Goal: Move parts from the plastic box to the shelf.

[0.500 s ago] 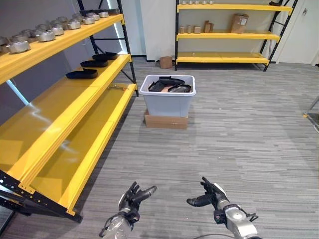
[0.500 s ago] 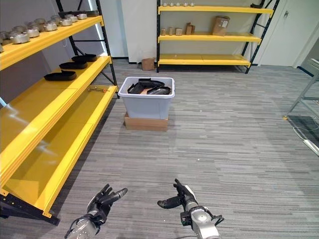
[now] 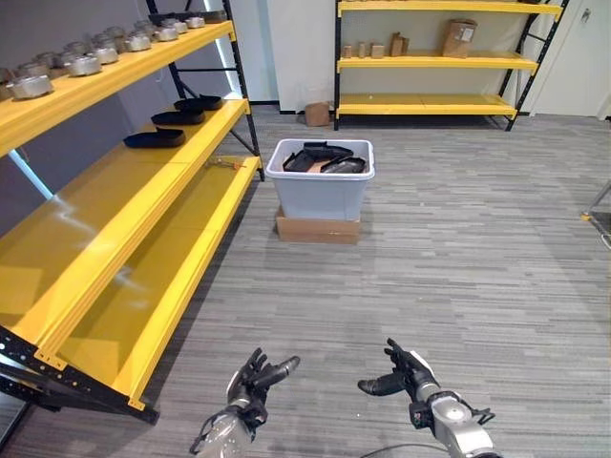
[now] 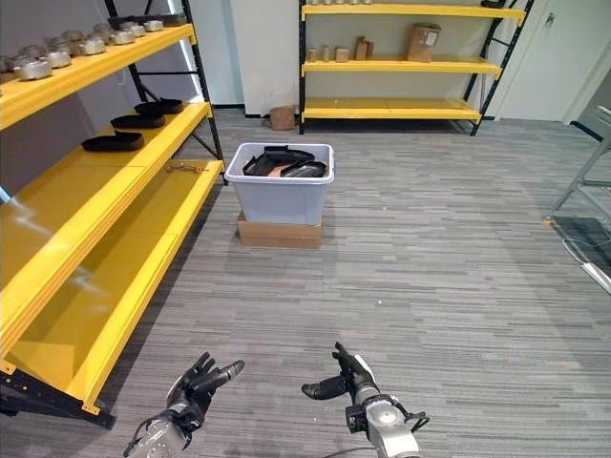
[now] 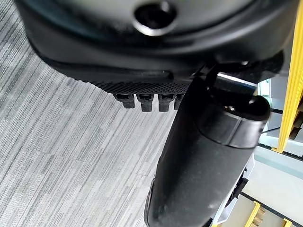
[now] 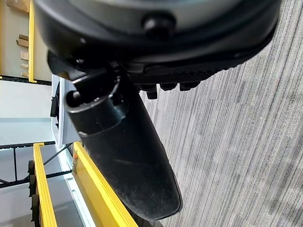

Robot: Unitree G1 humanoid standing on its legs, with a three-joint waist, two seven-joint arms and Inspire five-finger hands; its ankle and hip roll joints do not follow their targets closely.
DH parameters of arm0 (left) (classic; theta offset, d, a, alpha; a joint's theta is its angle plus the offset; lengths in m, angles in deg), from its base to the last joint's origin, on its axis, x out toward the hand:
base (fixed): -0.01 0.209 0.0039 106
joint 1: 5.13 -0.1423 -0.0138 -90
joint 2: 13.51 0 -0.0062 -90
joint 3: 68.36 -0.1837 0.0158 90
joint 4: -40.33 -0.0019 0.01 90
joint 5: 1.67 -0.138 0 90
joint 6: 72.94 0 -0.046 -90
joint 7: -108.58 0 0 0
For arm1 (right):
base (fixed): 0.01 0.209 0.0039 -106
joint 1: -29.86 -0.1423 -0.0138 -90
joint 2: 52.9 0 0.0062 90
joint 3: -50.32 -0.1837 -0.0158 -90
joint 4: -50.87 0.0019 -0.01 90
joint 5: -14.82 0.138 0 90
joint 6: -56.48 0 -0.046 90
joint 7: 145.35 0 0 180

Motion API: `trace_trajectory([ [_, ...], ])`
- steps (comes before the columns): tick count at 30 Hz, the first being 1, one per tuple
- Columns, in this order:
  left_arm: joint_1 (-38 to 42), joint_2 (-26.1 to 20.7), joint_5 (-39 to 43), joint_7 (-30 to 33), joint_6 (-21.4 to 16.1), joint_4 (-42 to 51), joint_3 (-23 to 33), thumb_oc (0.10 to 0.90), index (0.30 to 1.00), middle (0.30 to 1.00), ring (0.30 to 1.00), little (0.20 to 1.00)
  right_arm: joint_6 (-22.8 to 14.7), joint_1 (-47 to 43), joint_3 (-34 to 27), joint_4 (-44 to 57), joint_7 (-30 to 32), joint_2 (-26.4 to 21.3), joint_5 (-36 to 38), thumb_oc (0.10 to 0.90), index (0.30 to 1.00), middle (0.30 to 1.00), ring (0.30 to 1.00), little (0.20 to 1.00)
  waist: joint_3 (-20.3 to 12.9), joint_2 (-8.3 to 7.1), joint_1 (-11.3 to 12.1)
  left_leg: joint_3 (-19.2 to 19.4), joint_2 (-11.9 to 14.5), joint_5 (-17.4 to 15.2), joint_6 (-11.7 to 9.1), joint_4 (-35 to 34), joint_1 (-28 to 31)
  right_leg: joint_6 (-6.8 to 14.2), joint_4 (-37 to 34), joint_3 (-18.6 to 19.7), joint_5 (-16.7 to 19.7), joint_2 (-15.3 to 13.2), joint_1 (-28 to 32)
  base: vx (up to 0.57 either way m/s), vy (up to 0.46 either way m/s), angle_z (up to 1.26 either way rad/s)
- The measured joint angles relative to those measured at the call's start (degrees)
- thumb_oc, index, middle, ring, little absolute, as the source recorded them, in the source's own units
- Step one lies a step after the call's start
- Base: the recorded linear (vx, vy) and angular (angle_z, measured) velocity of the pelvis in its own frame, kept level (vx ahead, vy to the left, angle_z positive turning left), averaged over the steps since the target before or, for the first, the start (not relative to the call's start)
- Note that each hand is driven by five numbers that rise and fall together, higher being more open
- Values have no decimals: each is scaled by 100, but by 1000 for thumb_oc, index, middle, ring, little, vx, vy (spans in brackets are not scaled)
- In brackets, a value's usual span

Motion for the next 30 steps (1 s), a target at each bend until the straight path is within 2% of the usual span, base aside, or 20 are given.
trace_trajectory([
  [20,1,0,-2,1,-1,9,-2,900,1000,1000,1000,1000,-1,-2,1,-17,9,-3,0,900,1000,1000,1000,1000,20,28,5,3,1,9,5,10,2,-10,0,2,-5,1,-6,0,0,0],
  [23,12,-4,-20,3,-1,9,-5,900,1000,1000,1000,1000,3,-173,4,-369,34,2,2,900,1000,1000,1000,1000,31,39,6,18,2,2,5,10,3,-12,0,8,-5,1,-28,22,31,-2],
  [29,62,-50,-131,40,-2,67,-9,900,1000,1000,1000,1000,10,-352,5,-584,132,-78,3,900,1000,1000,1000,1000,116,44,12,66,2,-19,30,10,31,-35,7,23,23,-2,2,39,80,-4],
  [30,181,-64,-253,113,-1,65,-8,900,1000,1000,1000,1000,14,-531,6,-637,192,-92,10,900,1000,1000,1000,1000,220,50,19,135,24,-33,52,10,73,-7,236,49,-5,23,-69,36,216,-27],
])
